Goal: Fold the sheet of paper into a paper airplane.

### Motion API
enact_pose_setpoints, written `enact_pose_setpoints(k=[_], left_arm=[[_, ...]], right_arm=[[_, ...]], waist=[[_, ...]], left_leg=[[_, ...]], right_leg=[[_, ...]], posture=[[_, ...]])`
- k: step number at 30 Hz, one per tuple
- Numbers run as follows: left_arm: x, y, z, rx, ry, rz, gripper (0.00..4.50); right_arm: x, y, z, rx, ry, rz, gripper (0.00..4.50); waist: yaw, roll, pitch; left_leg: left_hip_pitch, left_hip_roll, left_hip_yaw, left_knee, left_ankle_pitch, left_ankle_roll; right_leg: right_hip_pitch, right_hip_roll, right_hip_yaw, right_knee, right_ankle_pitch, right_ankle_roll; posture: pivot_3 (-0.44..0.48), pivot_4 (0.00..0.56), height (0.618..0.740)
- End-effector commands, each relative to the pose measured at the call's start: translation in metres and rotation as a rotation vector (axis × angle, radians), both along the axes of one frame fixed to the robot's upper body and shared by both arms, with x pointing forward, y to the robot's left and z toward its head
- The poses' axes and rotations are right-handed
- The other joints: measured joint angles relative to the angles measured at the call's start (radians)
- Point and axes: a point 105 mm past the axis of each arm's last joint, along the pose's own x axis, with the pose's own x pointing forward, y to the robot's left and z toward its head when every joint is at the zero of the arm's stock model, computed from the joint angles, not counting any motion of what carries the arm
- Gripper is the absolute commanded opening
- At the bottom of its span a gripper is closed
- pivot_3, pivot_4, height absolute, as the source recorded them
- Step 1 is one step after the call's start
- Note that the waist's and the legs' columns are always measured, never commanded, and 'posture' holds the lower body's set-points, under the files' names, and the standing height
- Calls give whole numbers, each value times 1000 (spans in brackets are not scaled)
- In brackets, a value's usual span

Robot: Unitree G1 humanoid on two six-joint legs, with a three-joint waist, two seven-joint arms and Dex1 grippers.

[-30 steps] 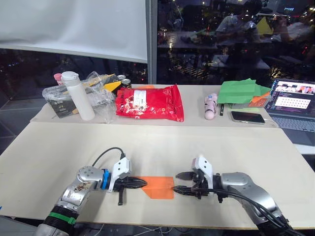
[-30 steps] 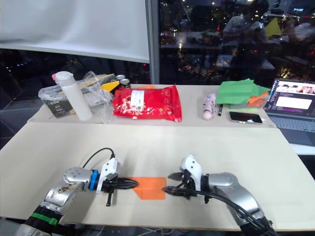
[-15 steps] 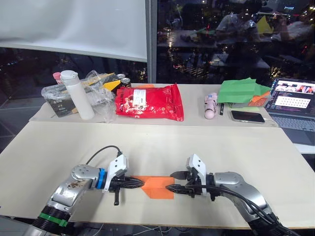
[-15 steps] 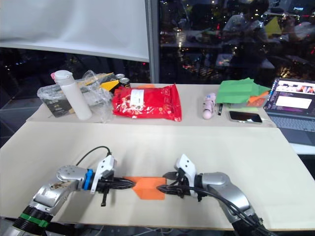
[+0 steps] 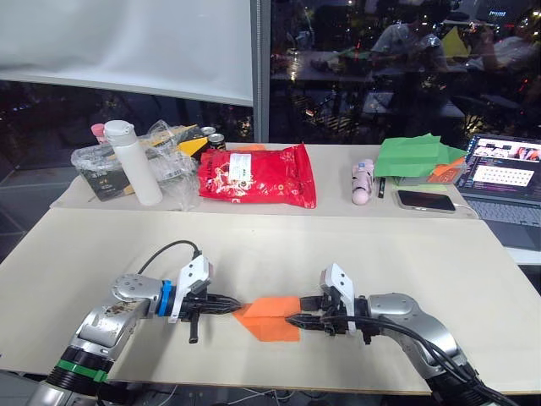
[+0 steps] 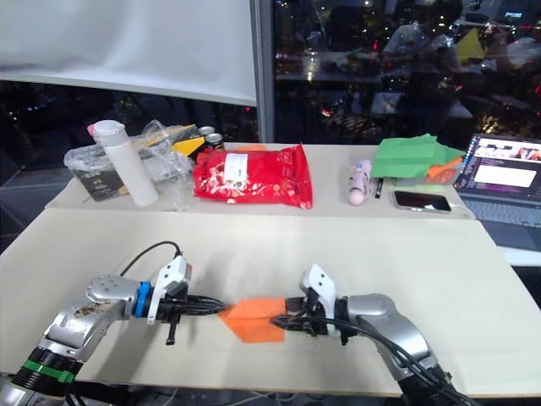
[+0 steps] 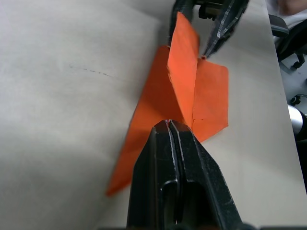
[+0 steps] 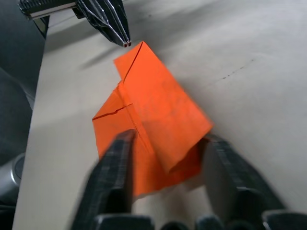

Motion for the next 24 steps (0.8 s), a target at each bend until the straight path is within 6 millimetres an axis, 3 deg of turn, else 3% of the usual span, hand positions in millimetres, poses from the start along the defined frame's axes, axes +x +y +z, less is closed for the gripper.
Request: enact_pose_setpoints(k=[1, 2, 13, 19, 21, 24], left_arm=[[-1, 1, 8, -14, -21, -4, 0], [-1, 1, 8, -14, -21, -5, 0], [-2, 11, 17, -39, 11, 22, 0], [-9, 18, 25, -78, 94, 28, 0], [-8, 18, 24, -75, 98, 30, 0], [-8, 16, 24, -80, 105, 32, 0]], right_arm=[[-4, 1, 18, 65, -19, 27, 412], [-5, 1, 19, 73, -10, 29, 46], [1, 1, 25, 64, -72, 30, 16], [28, -1, 55, 10, -356, -6, 16], [39, 1, 74, -15, -521, -5, 16], [46, 6, 86, -86, -748, 40, 16]], waist=[[0, 0, 0], [0, 0, 0], [-2, 0, 1], [-10, 0, 1], [-12, 0, 2], [-13, 0, 2]], left_leg=[[0, 0, 0, 0, 0, 0], [0, 0, 0, 0, 0, 0], [0, 0, 0, 0, 0, 0], [0, 0, 0, 0, 0, 0], [0, 0, 0, 0, 0, 0], [0, 0, 0, 0, 0, 0]], right_leg=[[0, 0, 0, 0, 0, 0], [0, 0, 0, 0, 0, 0], [0, 0, 0, 0, 0, 0], [-1, 0, 0, 1, 0, 0], [-1, 0, 0, 1, 0, 0], [-2, 0, 0, 1, 0, 0]], posture=[[0, 150, 715], [0, 150, 715], [0, 150, 715], [0, 150, 715], [0, 150, 715], [0, 150, 715]])
